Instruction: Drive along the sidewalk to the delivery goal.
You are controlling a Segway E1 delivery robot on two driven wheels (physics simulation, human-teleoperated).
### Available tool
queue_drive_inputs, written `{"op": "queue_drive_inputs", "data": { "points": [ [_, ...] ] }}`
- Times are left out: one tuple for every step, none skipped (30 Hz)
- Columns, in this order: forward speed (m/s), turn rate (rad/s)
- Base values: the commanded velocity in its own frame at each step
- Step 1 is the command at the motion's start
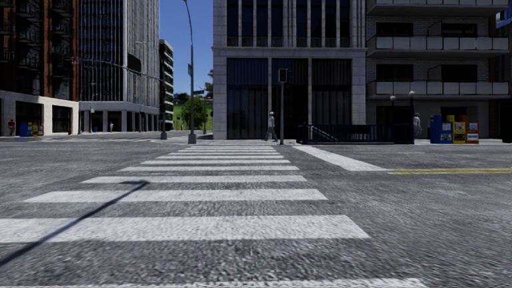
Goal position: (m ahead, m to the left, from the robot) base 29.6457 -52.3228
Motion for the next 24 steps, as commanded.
{"op": "queue_drive_inputs", "data": {
  "points": [
    [2.0, 0.09],
    [2.0, 0.1],
    [2.0, 0.12],
    [2.0, 0.17],
    [2.0, 0.2],
    [2.0, 0.2],
    [2.0, 0.22],
    [2.0, 0.26],
    [2.0, 0.3],
    [2.0, 0.31],
    [2.0, 0.31],
    [2.0, 0.31],
    [2.0, 0.27],
    [2.0, 0.08],
    [2.0, 0.0],
    [2.0, 0.0],
    [2.0, 0.0],
    [2.0, 0.0],
    [2.0, 0.0],
    [2.0, 0.0],
    [2.0, 0.0],
    [2.0, 0.0],
    [2.0, 0.0],
    [2.0, 0.0]
  ]
}}
